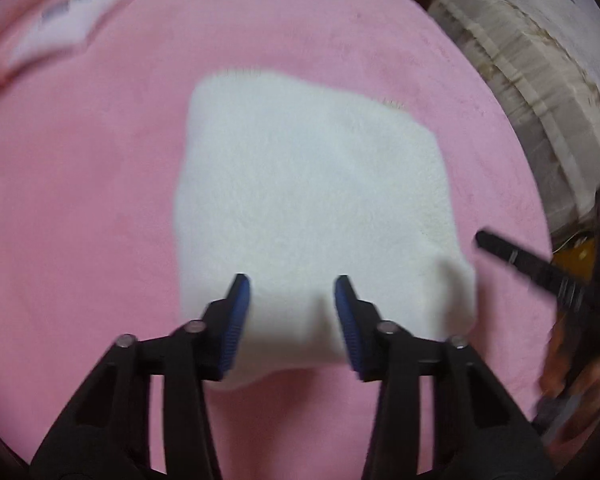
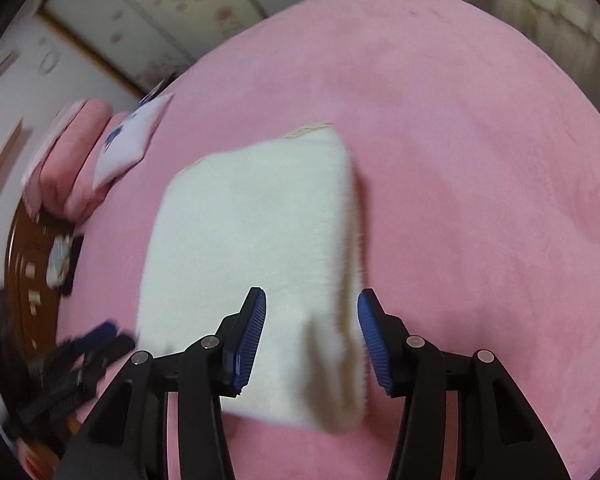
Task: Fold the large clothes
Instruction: 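Press the folded bundle flat with both closed tools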
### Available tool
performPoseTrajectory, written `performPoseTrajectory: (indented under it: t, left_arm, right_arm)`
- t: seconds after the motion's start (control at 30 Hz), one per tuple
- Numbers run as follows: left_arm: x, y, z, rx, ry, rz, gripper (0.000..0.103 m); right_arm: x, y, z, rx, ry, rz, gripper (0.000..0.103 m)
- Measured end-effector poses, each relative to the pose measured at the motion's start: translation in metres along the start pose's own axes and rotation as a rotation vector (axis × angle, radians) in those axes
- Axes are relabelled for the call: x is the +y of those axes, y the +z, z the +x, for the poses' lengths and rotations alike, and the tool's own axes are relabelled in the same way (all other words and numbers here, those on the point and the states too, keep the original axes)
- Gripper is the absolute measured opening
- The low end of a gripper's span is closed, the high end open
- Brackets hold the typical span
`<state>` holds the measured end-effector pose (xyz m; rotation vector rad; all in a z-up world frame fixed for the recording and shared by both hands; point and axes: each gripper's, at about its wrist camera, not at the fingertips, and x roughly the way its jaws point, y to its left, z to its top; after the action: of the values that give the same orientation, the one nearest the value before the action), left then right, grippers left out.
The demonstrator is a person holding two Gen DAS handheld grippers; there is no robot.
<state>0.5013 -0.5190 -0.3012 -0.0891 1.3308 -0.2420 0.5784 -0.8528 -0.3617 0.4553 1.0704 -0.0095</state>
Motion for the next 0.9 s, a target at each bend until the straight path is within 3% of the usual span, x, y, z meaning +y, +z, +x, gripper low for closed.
performPoseTrajectory:
  t: [0.07,0.1,0.17,0.2,0.23,0.3,0.4,0.53,0.7,0.8,0.9]
  left_arm:
    - [0.012,0.005,0.025,0.074,-0.024,-0.07,0.021]
    - [0.017,0.003,0.034,0.076,-0.006,-0.082,0.021]
    - [0.016,-0.007,0.044,0.058,0.035,-0.05,0.016]
    - [0.014,-0.012,0.05,0.051,0.079,-0.019,0.006]
    - [0.012,-0.017,0.057,0.047,0.124,0.02,0.004]
    - [0.016,-0.027,0.064,0.029,0.142,0.054,0.001]
    - [0.028,-0.031,0.066,0.034,0.099,0.029,0.001]
    - [0.038,-0.033,0.063,0.011,0.067,0.036,0.001]
    - [0.035,-0.031,0.04,-0.034,0.117,0.112,0.001]
    - [0.049,-0.016,0.033,-0.031,0.081,0.056,0.001]
    - [0.069,0.013,0.04,-0.049,0.067,-0.01,0.001]
  right_arm:
    - [0.018,-0.021,0.003,0.068,0.088,-0.086,0.042]
    - [0.028,-0.027,0.008,0.101,0.108,-0.119,0.032]
    - [0.048,-0.053,0.029,0.182,0.04,-0.208,0.024]
    - [0.054,-0.065,0.037,0.212,-0.006,-0.233,0.022]
    - [0.059,-0.074,0.04,0.21,-0.033,-0.242,0.022]
    - [0.058,-0.093,0.033,0.159,-0.048,-0.21,0.019]
    - [0.049,-0.087,0.034,0.123,-0.042,-0.141,0.0]
    - [0.022,-0.102,0.026,0.172,0.002,-0.012,0.0]
    - [0.045,-0.113,-0.008,0.123,-0.101,-0.041,0.0]
    - [0.07,-0.116,-0.029,0.03,0.033,-0.064,0.0]
    - [0.098,-0.115,-0.03,0.027,0.089,-0.089,0.0]
